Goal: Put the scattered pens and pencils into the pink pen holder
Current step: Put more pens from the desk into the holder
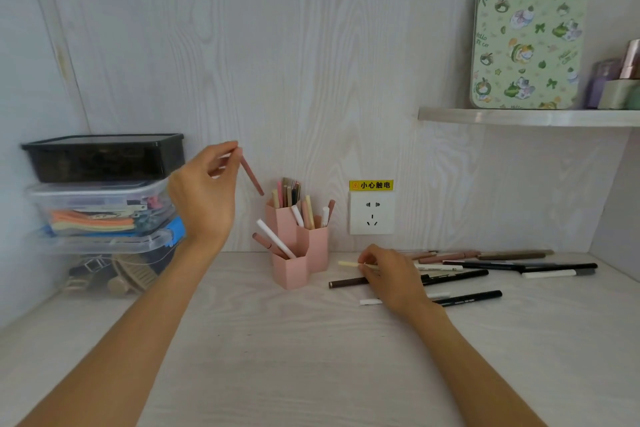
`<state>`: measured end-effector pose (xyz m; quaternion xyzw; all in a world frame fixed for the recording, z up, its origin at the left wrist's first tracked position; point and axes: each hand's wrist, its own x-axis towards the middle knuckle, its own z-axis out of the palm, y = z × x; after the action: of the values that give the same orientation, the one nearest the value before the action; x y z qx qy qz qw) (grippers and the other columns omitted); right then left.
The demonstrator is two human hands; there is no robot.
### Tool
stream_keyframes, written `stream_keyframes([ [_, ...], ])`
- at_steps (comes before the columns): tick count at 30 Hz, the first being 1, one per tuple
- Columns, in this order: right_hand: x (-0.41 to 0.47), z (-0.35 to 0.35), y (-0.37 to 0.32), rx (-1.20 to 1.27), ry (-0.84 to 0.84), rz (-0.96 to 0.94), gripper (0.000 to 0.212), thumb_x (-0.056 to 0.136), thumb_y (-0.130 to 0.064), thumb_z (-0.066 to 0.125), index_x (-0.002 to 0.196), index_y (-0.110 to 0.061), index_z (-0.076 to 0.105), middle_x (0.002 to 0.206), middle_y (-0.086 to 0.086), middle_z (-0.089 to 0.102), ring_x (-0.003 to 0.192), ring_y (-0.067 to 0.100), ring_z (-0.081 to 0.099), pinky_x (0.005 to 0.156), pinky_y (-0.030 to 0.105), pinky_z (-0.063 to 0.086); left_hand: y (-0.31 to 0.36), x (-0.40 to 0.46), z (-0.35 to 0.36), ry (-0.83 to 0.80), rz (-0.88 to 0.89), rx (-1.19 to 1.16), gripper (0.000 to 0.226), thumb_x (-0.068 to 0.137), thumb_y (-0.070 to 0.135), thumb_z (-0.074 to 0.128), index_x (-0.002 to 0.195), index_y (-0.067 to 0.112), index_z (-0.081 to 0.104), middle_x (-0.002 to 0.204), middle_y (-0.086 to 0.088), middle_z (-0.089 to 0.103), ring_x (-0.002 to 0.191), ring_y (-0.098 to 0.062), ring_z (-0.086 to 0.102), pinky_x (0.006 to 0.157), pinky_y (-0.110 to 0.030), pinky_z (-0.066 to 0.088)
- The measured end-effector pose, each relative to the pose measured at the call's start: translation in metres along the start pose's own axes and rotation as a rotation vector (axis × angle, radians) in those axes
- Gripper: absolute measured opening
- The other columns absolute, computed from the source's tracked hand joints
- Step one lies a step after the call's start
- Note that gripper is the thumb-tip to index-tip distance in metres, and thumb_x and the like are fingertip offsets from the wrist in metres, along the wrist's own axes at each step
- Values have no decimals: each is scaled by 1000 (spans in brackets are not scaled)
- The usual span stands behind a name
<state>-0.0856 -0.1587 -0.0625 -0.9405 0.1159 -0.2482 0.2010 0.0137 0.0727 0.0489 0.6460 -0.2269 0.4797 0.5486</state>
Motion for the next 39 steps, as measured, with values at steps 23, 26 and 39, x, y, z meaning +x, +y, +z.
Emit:
stream_keyframes([
  [23, 11, -30, 10, 1077, 454, 326, 14, 93, -10, 51, 104, -15, 57, 94, 8, 68, 83, 13, 65, 74, 16, 52, 18, -151, 45, -1125, 57, 326, 60, 78, 63, 57, 130, 33, 50, 130, 11, 56, 119, -10, 48, 98, -26, 40],
  [26, 8, -38, 17, 1353, 400, 466, 16, 94, -10, 52, 109, -12, 55, 97, 8, 70, 83, 12, 68, 84, 28, 52, 11, -150, 47, -1057, 80, 293, 36, 88, 47, 54, 119, 31, 61, 118, 10, 65, 106, -10, 57, 89, -27, 46],
  [39, 21, -37, -61, 1196, 527, 39, 50, 94, -3, 49, 136, -19, 26, 104, 1, 51, 79, 18, 69, 74, 19, 57, -30, -117, -18, -1110, -45, 280, 26, 86, 34, 61, 111, 39, 62, 108, 20, 66, 97, -5, 61, 83, -26, 48],
])
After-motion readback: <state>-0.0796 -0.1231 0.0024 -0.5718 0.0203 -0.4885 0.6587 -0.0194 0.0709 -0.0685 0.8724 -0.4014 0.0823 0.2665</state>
